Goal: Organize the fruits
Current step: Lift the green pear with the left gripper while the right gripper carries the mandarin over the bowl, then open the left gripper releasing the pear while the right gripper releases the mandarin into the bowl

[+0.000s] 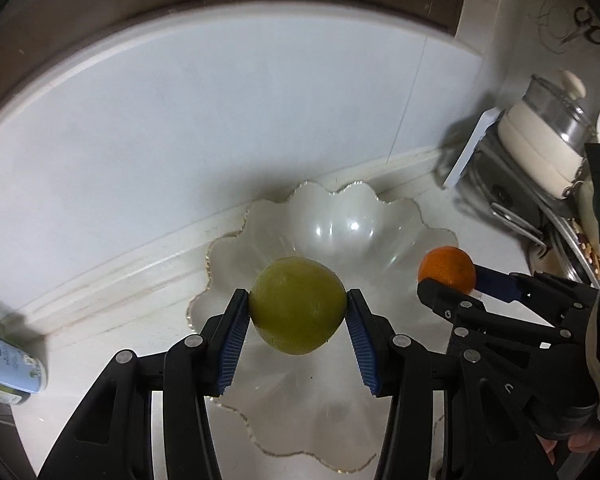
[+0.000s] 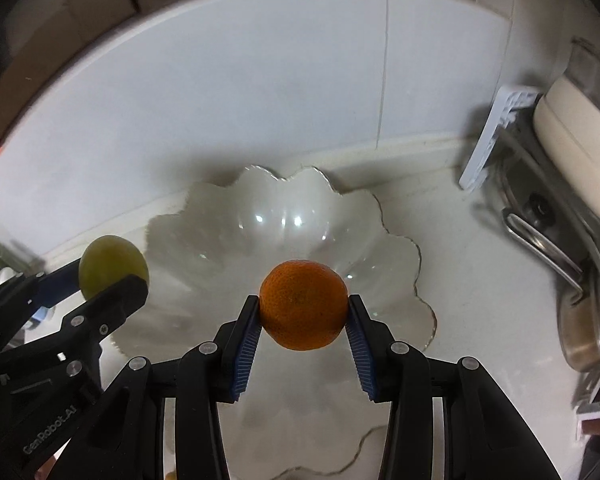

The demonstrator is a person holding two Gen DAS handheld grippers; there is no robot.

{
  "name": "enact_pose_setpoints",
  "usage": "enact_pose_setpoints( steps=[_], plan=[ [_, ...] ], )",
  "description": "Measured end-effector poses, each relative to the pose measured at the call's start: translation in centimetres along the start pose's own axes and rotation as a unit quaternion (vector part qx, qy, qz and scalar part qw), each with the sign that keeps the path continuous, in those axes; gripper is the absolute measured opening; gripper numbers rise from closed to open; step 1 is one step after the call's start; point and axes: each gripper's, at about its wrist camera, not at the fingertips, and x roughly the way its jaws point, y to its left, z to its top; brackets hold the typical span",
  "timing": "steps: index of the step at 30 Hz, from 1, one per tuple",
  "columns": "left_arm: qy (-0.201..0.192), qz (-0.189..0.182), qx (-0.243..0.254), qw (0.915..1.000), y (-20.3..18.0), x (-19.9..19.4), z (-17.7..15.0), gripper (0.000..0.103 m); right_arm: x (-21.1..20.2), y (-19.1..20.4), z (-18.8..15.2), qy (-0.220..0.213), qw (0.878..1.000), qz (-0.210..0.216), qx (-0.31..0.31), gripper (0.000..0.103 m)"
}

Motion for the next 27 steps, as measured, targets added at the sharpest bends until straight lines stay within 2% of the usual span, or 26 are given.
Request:
enact_pose_setpoints(
  steps=[11,27],
  plan=[
    [0.056,0.024,0.001,0.9982,0.2,5.3,0.4,0.048,4.4,-0.5,0.9,0.043,0.999,-0.022,-0.007,0.044],
    [0.107,0.032,-0.008,0.9937,0.1,9.0,0.2,0.049,7.6,-0.9,0.7,0.086,0.995,-0.038,-0.019,0.044]
  ],
)
